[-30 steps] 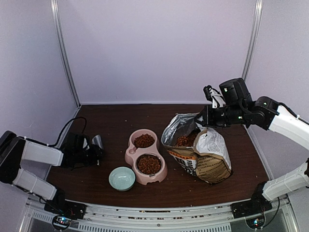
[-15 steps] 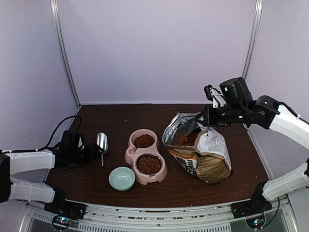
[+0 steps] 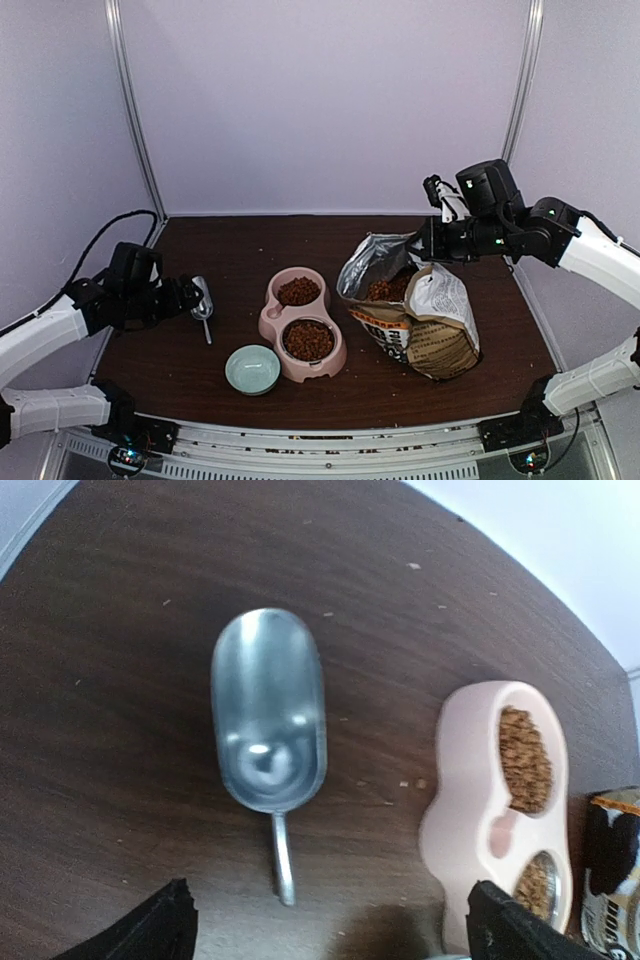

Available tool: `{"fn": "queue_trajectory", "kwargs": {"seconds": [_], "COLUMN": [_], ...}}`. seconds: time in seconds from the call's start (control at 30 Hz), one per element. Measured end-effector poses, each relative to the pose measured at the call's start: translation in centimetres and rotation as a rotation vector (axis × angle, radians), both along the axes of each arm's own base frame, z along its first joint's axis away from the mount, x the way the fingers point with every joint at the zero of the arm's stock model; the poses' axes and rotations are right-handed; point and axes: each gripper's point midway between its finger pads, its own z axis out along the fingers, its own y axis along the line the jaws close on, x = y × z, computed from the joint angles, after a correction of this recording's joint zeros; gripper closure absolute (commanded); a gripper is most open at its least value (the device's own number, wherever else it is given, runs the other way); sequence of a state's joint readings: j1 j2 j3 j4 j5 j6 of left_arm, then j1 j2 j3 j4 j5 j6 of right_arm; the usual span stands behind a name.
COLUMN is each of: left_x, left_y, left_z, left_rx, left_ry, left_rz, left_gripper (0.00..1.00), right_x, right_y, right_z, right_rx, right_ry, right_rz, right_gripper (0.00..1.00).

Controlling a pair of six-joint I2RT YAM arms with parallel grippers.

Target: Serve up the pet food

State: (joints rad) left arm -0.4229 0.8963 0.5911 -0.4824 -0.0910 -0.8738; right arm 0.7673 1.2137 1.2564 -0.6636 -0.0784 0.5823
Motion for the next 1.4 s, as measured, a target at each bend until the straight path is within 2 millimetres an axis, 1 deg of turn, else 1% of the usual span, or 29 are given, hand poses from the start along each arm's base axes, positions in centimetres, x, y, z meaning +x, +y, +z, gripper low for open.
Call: {"fn": "queue_trajectory", "kwargs": {"seconds": [0.03, 0.07, 0.13, 0.2, 0.23, 0.27, 0.33, 0.4, 0.43, 0.53, 0.6, 0.67, 0.77, 0.83, 0.93, 1.0, 1.03, 1.1, 1.17, 1.27, 1.33, 1.37, 1.4], "left_x": [0.1, 0.3, 0.4, 0.5, 0.5, 0.5, 0.2, -0.2, -0.7, -2.4, -3.6, -4.7, -6.1, -6.7, -6.8, -6.7, -6.7, -6.8, -6.7, -6.6, -6.5, -6.4, -6.3], "left_y": [-1.0, -1.7, -4.1, -6.5, -7.4, -8.8, -11.7, -14.5, -16.6, -21.9, -25.7, -29.1, -32.8, -34.3, -35.2, -35.4, -35.5, -35.5, -35.6, -36.0, -36.3, -36.4, -36.4], "left_z": [1.8, 3.1, 6.7, 9.6, 10.4, 11.3, 12.2, 12.5, 12.6, 13.0, 13.9, 15.1, 16.2, 15.9, 14.3, 13.2, 12.8, 12.1, 11.6, 11.3, 11.4, 11.4, 11.5], "left_rx": [0.002, -0.002, -0.018, -0.034, -0.039, -0.045, -0.054, -0.07, -0.085, -0.133, -0.178, -0.231, -0.296, -0.314, -0.309, -0.299, -0.293, -0.284, -0.274, -0.275, -0.273, -0.268, -0.268], "left_ry": [-0.031, -0.057, -0.118, -0.166, -0.178, -0.188, -0.191, -0.185, -0.181, -0.167, -0.165, -0.172, -0.18, -0.167, -0.125, -0.099, -0.089, -0.071, -0.057, -0.046, -0.049, -0.053, -0.054], "left_rz": [-0.028, -0.048, -0.108, -0.164, -0.185, -0.216, -0.282, -0.348, -0.396, -0.523, -0.61, -0.682, -0.765, -0.797, -0.808, -0.806, -0.804, -0.8, -0.798, -0.793, -0.795, -0.796, -0.793], "left_gripper": [0.04, 0.04, 0.04, 0.04, 0.04, 0.04, 0.04, 0.04, 0.04, 0.04, 0.03, 0.03, 0.03, 0.03, 0.06, 0.11, 0.16, 0.35, 0.57, 0.8, 0.98, 1.0, 1.0], "right_x": [0.0, 0.0, 0.0, 0.0, 0.0, 0.0, -0.1, -0.1, -0.2, -0.2, -0.2, -0.2, -0.2, -0.2, -0.3, -0.4, -0.4, -0.4, -0.4, -0.4, -0.5, -0.6, -0.7], "right_y": [0.0, 0.0, 0.0, 0.0, 0.0, 0.0, -0.1, -0.2, -0.3, -0.4, -0.5, -0.5, -0.5, -0.5, -0.6, -0.7, -0.7, -0.7, -0.7, -0.6, -0.5, -0.4, -0.3], "right_z": [0.0, 0.0, 0.0, 0.0, 0.0, 0.1, 0.1, 0.2, 0.2, 0.3, 0.3, 0.2, 0.2, 0.2, 0.2, 0.3, 0.3, 0.3, 0.3, 0.3, 0.3, 0.3, 0.3], "right_rx": [0.0, 0.0, 0.001, 0.001, 0.001, 0.001, 0.002, 0.002, 0.002, 0.002, 0.001, 0.001, 0.003, 0.004, 0.008, 0.007, 0.006, 0.004, 0.003, 0.002, 0.001, 0.0, -0.001], "right_ry": [0.0, 0.0, 0.0, 0.0, 0.0, -0.001, -0.001, -0.001, -0.002, -0.002, -0.001, -0.001, -0.003, -0.004, -0.008, -0.01, -0.011, -0.012, -0.013, -0.014, -0.015, -0.016, -0.016], "right_rz": [0.0, -0.001, 0.0, 0.0, 0.0, 0.0, 0.0, -0.001, -0.002, -0.005, -0.006, -0.006, -0.006, -0.006, -0.006, -0.005, -0.004, -0.002, -0.001, 0.002, 0.007, 0.01, 0.016], "right_gripper": [1.0, 1.0, 1.0, 1.0, 1.0, 1.0, 1.0, 1.0, 1.0, 1.0, 1.0, 1.0, 1.0, 1.0, 1.0, 1.0, 1.0, 1.0, 1.0, 1.0, 1.0, 1.0, 1.0]}}
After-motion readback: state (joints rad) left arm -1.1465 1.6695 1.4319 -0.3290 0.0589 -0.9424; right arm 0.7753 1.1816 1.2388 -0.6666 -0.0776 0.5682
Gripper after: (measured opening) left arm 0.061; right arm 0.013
